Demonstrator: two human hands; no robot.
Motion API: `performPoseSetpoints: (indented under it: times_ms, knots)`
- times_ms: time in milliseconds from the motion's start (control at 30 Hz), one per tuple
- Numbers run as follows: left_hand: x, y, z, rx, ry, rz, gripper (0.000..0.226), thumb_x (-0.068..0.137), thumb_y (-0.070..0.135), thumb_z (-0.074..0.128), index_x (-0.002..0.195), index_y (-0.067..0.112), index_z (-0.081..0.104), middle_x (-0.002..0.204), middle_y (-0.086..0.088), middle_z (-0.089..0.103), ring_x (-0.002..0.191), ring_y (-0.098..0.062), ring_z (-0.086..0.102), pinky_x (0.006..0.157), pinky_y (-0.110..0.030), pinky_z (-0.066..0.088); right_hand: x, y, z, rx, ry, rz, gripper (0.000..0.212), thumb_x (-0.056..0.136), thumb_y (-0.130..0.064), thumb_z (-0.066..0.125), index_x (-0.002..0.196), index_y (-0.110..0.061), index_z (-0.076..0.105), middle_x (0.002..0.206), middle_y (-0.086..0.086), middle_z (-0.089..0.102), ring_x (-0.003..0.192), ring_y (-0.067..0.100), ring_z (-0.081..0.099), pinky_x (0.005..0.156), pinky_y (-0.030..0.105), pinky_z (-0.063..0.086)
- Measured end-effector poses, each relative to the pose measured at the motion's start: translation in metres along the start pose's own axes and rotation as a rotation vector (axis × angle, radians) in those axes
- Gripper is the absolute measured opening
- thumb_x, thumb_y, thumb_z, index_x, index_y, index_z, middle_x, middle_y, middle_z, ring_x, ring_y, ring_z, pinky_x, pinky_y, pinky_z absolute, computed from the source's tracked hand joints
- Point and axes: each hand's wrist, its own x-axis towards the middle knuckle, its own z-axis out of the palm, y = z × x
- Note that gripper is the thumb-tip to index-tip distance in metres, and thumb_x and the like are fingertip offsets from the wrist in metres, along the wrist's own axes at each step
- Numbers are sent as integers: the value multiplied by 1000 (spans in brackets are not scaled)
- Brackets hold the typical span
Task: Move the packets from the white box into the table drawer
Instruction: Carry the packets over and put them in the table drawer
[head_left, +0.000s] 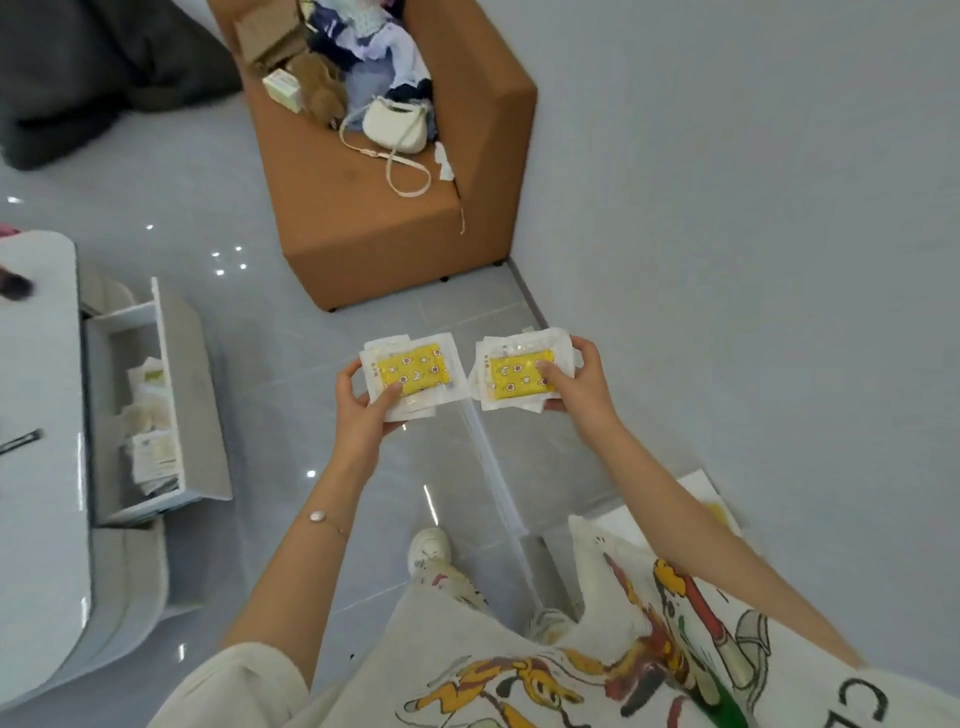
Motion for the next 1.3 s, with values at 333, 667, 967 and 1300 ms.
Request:
performPoseSetpoints:
  times_ms: [333,667,967,1300]
  knots:
    - [75,60,-142,-20,192,73,53,87,11,68,124,34,38,108,-4,68,93,-18,69,70,-31,59,67,-33,202,-54,-158,18,44,91,-10,63,122,-27,38,115,6,61,84,15,69,53,25,56]
    - [150,86,-209,-159,402,71,57,87,11,69,129,31,37,107,3,69,94,-11,70,73,-32,58,160,-59,332,-102,-338,56,48,90,-10,63,129,-24,39,113,0,59,88,14,67,57,27,57]
    - [236,116,-248,-397,702,37,55,89,6,65,132,24,35,96,11,67,82,-4,70,71,-31,58,261,-98,450,-241,-565,72,47,90,-9,63,129,-23,41,121,3,57,95,18,65,64,33,57]
    - [281,144,-319,-567,1004,44,53,88,6,66,130,22,37,108,4,64,92,-16,67,72,-37,59,310,-120,622,-400,-868,164,46,91,-5,60,126,-24,37,119,4,59,95,21,66,66,36,59]
